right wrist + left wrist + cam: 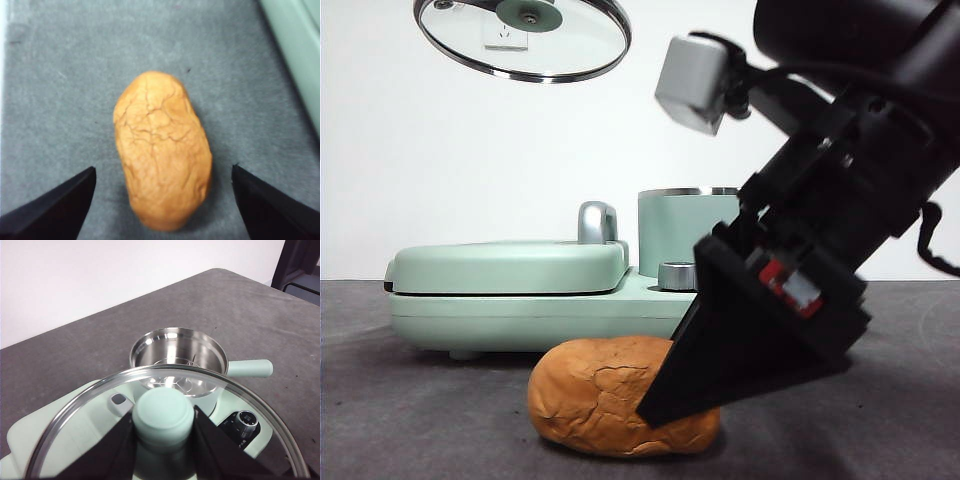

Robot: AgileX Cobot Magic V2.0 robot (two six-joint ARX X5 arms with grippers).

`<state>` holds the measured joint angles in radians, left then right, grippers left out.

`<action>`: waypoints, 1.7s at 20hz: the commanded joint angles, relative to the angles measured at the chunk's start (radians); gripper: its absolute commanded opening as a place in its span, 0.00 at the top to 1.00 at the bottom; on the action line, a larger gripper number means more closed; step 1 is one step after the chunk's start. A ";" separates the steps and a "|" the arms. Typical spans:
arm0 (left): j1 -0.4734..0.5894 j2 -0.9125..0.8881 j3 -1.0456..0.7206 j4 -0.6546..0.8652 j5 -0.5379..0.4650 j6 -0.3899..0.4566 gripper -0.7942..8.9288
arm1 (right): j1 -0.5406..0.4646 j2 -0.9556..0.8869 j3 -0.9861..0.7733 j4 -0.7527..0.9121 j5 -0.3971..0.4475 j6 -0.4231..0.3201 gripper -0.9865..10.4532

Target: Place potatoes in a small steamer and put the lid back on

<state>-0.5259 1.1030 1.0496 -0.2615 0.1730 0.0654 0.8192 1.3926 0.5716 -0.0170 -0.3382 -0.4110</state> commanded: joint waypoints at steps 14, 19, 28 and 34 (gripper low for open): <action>-0.003 0.002 0.020 0.031 -0.024 -0.002 0.91 | -0.001 -0.217 0.139 -0.461 0.037 0.468 0.71; -0.002 0.002 0.020 0.030 -0.024 0.002 0.91 | -0.025 -0.249 0.428 -1.000 0.196 0.504 0.71; -0.002 0.003 0.020 0.030 -0.024 0.003 0.91 | -0.070 -0.153 0.819 -1.211 0.488 0.361 0.71; 0.002 0.003 0.020 0.030 -0.024 0.004 0.91 | -0.164 0.026 1.011 -1.167 0.513 0.263 0.71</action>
<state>-0.5213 1.1030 1.0496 -0.2615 0.1516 0.0631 0.6548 1.3891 1.5520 -1.1934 0.1726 -0.1032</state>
